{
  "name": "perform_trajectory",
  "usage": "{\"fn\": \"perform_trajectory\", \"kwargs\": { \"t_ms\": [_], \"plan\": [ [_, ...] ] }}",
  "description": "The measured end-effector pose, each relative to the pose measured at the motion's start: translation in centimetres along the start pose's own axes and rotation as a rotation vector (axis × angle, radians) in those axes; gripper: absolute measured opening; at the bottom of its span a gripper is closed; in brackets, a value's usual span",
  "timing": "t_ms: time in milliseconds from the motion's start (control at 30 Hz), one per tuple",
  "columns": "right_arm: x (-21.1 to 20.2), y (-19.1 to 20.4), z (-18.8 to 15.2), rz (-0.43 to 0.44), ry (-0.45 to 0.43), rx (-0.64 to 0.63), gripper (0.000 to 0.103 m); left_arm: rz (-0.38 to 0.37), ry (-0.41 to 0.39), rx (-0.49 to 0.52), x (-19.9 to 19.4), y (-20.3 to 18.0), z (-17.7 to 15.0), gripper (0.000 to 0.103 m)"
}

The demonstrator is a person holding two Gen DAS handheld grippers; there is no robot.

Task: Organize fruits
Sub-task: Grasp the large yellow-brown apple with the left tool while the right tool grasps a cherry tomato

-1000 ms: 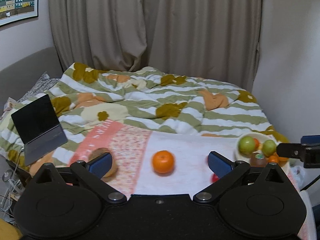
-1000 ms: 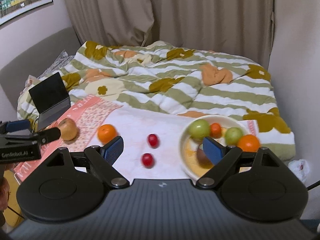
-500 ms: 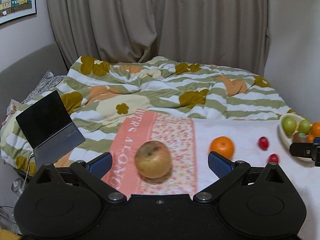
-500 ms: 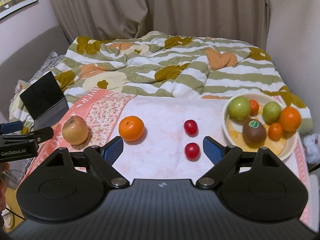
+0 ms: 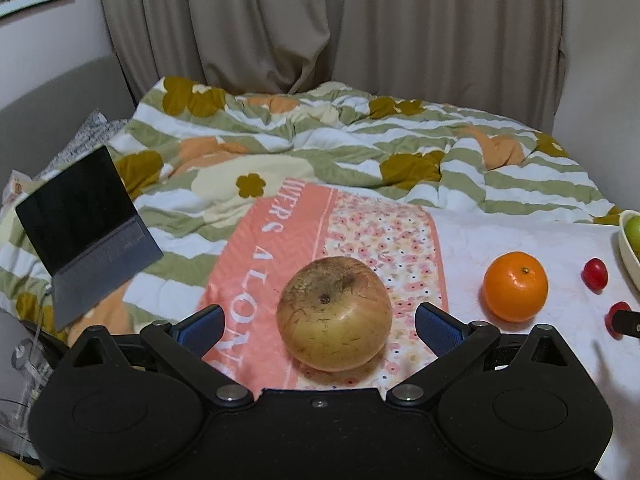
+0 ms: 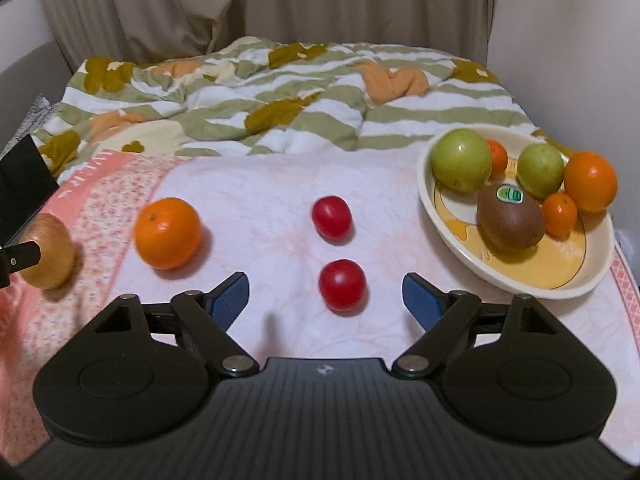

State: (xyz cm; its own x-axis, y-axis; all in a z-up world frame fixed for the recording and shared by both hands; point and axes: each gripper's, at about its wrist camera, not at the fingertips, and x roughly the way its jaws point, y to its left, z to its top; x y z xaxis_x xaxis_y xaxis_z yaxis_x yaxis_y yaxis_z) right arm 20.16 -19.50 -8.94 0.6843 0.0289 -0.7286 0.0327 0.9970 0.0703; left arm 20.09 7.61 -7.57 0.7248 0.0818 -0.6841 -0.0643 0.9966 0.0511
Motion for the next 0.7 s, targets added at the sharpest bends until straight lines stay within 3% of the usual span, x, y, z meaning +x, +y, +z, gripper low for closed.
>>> {"fn": "perform_trajectory", "kwargs": {
  "t_ms": [300,367,467,700],
  "plan": [
    [2.0,-0.3,-0.4,-0.005,0.004,-0.013,0.091,0.003,0.043,-0.05,2.8,-0.1,-0.1,0.1],
    [2.3,-0.1,-0.4,-0.001,0.008,-0.019,0.081,-0.007,0.058,-0.074,3.3,0.1,0.0,0.089],
    [2.8,0.0,-0.3,0.005,0.017,-0.021,0.076,-0.049,0.08,-0.107,3.9,0.5,0.0,0.078],
    [3.0,0.1,-0.2,0.001,0.015,-0.02,0.068,-0.038,0.076,-0.076,3.5,-0.1,-0.1,0.077]
  ]
}}
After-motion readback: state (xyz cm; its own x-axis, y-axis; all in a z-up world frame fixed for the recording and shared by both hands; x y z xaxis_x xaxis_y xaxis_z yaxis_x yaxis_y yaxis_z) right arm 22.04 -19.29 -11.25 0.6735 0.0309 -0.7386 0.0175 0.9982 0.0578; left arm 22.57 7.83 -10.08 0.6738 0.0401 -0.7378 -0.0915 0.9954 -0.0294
